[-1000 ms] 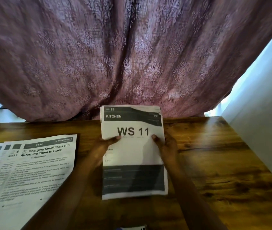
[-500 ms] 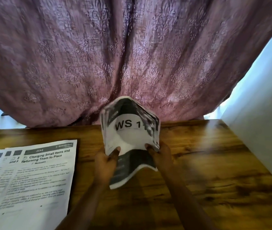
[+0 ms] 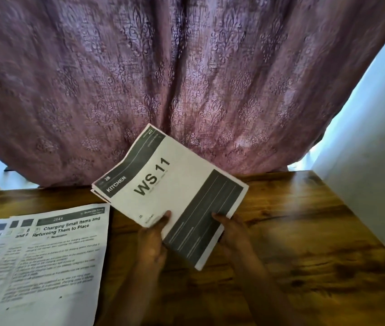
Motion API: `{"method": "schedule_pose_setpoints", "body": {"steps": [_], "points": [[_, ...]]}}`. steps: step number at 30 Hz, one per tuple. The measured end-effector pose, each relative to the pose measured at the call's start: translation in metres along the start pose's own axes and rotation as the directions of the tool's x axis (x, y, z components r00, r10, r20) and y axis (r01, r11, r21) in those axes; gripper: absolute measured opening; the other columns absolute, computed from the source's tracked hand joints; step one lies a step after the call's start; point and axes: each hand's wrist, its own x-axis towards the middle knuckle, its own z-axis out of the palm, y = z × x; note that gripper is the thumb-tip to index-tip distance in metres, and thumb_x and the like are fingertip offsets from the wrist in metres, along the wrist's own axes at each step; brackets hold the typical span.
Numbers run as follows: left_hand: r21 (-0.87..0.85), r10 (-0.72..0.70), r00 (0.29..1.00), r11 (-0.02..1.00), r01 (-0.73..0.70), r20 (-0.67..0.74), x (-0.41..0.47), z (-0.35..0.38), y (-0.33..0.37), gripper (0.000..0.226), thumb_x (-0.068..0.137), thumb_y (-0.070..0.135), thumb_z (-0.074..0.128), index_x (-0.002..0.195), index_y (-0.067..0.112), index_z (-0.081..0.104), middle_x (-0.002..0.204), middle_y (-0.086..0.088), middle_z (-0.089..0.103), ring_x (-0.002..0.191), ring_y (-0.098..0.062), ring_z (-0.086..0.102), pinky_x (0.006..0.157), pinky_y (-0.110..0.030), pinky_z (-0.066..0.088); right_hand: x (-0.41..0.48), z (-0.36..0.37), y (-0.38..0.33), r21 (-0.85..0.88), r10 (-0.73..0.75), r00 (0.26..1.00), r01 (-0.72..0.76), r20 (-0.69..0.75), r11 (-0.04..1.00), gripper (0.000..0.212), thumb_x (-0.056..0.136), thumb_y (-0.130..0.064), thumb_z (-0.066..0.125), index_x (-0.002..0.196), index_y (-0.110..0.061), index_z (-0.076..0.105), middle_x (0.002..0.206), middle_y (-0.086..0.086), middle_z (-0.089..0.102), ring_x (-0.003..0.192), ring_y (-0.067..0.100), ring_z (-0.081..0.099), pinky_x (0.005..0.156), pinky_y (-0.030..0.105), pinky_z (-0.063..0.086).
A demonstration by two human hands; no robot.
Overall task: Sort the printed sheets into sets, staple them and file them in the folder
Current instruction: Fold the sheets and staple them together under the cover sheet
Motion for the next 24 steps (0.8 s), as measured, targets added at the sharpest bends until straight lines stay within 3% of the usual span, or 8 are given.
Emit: {"method": "schedule_pose_setpoints", "body": {"steps": [4,7,12,15,17,19,22,24], "points": [[-0.239,-0.028,0.871,0.957,0.166,0.49,0.037,-0.048,0.048,0.073,0.089,0.061,0.049,0.142,0.013,0.045,0.137,-0.016,0.054,0.123,-0.033,0.054,0.099,-0.055,0.045,0.006,-0.02,-0.035,-0.101,-0.132,0.991,0.13,-0.015,0.986,0.013,0.084,-0.001,0.063,0.09,-0.012,0.059,0.092,0.009,0.064,0.083,0.027,0.061,0.075,0.041,0.052],[-0.083,-0.169,0.709,0.948,0.306,0.685,0.069,-0.073,0.091,0.104,0.076,0.085,0.042,0.147,0.009,0.03,0.146,-0.02,0.041,0.134,-0.036,0.04,0.113,-0.056,0.024,0.007,-0.034,-0.052,-0.227,-0.219,0.974,0.226,0.058,0.947,0.013,0.086,-0.001,0.06,0.087,-0.014,0.061,0.091,0.008,0.066,0.082,0.023,0.063,0.065,0.034,0.05],[0.569,-0.071,0.917,0.802,-0.182,0.394,0.061,-0.034,0.105,0.081,0.046,0.041,0.093,0.115,0.009,0.064,0.109,-0.02,0.069,0.087,-0.031,0.071,0.073,-0.04,0.058,0.0,-0.035,-0.062,-0.353,-0.357,0.918,0.396,0.174,0.848,0.01,0.09,-0.008,0.057,0.092,-0.017,0.06,0.099,0.012,0.066,0.085,0.022,0.065,0.062,0.029,0.055],[0.52,0.371,0.848,0.673,-0.527,0.379,0.031,-0.014,0.088,0.018,0.075,0.017,0.076,0.09,0.023,0.068,0.088,0.004,0.075,0.073,-0.013,0.072,0.066,-0.03,0.058,-0.013,-0.028,-0.066,-0.294,-0.534,0.816,0.578,0.221,0.762,0.016,0.089,-0.007,0.06,0.086,-0.023,0.059,0.086,-0.001,0.067,0.071,0.007,0.067,0.059,0.021,0.057],[0.563,0.553,0.754,0.518,-0.644,0.354,0.004,-0.016,0.068,0.014,0.079,0.02,0.074,0.081,0.03,0.065,0.069,0.022,0.069,0.067,-0.003,0.068,0.059,-0.02,0.054,-0.017,-0.026,-0.058,-0.263,-0.641,0.749,0.661,0.169,0.703,0.025,0.086,-0.006,0.063,0.088,-0.03,0.057,0.086,-0.01,0.065,0.072,-0.004,0.065,0.061,0.015,0.054],[0.668,0.579,0.76,0.445,-0.597,0.294,-0.004,-0.03,0.032,0.014,0.082,0.024,0.074,0.079,0.032,0.063,0.066,0.024,0.065,0.069,-0.001,0.064,0.062,-0.021,0.051,-0.012,-0.029,-0.029,-0.289,-0.644,0.759,0.64,0.092,0.712,0.028,0.087,-0.006,0.064,0.095,-0.032,0.057,0.091,-0.011,0.065,0.079,-0.006,0.064,0.066,0.015,0.053],[0.735,0.362,0.927,0.601,-0.315,0.102,0.008,-0.051,-0.018,0.015,0.084,0.025,0.07,0.079,0.032,0.057,0.076,0.016,0.065,0.085,-0.02,0.066,0.075,-0.029,0.052,0.008,-0.033,0.024,-0.445,-0.523,0.85,0.49,0.054,0.75,0.016,0.087,-0.004,0.062,0.099,-0.015,0.061,0.106,0.003,0.064,0.092,0.014,0.063,0.087,0.036,0.054],[0.755,0.345,0.934,0.589,-0.289,0.088,0.008,-0.056,-0.031,0.014,0.084,0.023,0.07,0.086,0.021,0.056,0.092,-0.001,0.063,0.088,-0.022,0.063,0.075,-0.026,0.05,0.012,-0.037,0.038,-0.474,-0.512,0.858,0.463,0.03,0.749,0.019,0.085,0.007,0.06,0.093,-0.011,0.059,0.092,0.003,0.062,0.074,0.006,0.06,0.073,0.021,0.054]]}}
